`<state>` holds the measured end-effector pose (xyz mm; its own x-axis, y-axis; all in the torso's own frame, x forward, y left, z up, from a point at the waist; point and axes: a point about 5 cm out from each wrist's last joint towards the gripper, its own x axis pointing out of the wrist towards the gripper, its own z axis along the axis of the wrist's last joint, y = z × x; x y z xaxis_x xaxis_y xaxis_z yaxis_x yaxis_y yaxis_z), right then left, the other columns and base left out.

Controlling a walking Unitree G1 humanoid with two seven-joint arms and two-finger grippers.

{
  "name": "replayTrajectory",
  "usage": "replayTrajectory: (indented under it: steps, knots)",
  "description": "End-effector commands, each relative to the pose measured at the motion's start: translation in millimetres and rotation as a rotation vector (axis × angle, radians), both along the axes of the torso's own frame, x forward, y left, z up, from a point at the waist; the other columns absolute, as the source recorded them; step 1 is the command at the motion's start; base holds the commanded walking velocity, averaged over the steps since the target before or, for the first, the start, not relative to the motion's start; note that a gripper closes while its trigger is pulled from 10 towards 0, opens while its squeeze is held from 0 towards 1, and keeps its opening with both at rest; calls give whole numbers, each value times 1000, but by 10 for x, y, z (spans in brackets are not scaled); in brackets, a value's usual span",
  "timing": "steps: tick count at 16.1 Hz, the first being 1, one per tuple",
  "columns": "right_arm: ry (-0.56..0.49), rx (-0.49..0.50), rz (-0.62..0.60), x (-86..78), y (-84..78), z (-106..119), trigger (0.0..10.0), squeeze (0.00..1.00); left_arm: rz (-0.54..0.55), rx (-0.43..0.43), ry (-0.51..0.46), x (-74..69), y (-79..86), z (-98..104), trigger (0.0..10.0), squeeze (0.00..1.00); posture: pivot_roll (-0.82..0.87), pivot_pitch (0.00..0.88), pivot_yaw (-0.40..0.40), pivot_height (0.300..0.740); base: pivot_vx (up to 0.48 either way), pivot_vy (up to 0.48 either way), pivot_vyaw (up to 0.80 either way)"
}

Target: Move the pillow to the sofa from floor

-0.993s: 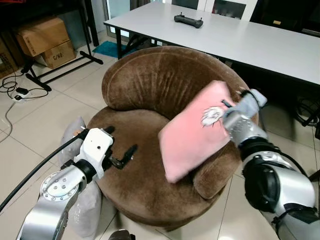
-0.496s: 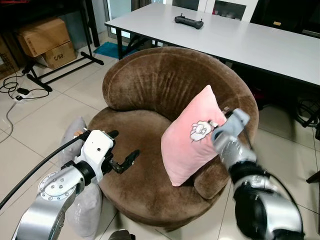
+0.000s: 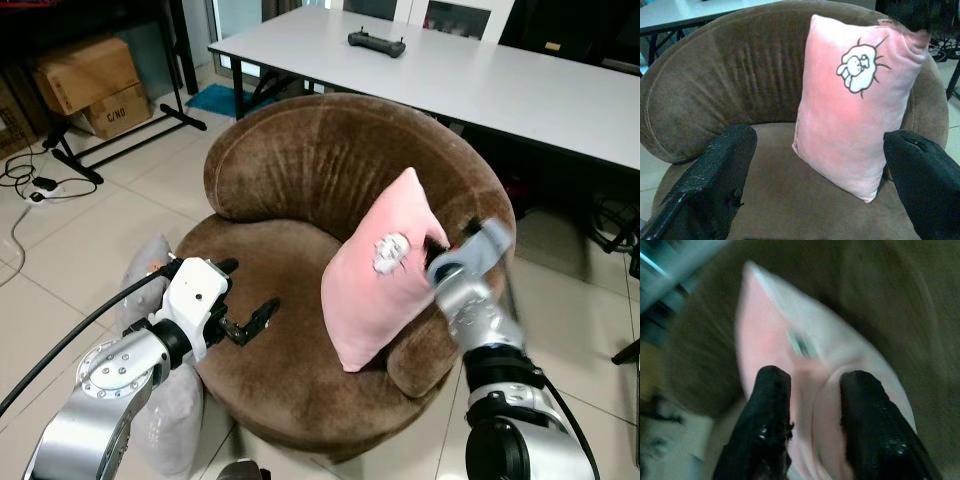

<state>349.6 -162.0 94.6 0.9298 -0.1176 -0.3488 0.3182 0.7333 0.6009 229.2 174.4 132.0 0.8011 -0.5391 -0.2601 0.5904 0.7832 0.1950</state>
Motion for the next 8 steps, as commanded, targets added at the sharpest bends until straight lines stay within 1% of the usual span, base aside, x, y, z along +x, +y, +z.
replayTrajectory:
  steps: [1, 3, 4, 5, 6, 8]
  knots:
    - [-73, 27, -18, 13, -60, 120, 10000, 1000, -15, 4, -5, 6, -23, 18, 10000, 0, 80, 0, -34, 740, 0, 0, 0]
    - [-149, 70, -16, 8, -101, 243, 10000, 1000, -5, -7, -10, 5, -29, 14, 10000, 0, 77, 0, -34, 740, 0, 0, 0]
    - [-228, 120, -16, -31, -144, 352, 10000, 1000, 12, -19, -10, -9, -39, -3, 10000, 0, 77, 0, -34, 740, 0, 0, 0]
    - [-273, 126, 0, -67, -157, 418, 10000, 1000, 27, -20, -14, -18, -44, -16, 10000, 0, 77, 0, -34, 740, 0, 0, 0]
    - [-330, 72, 38, -105, -146, 509, 10000, 1000, 53, -22, -29, -14, -44, -18, 10000, 0, 71, 0, -48, 740, 0, 0, 0]
    - [-357, -152, 122, -206, -85, 587, 10000, 1000, 146, -42, -85, 7, -31, 6, 10000, 0, 61, 0, -55, 740, 0, 0, 0]
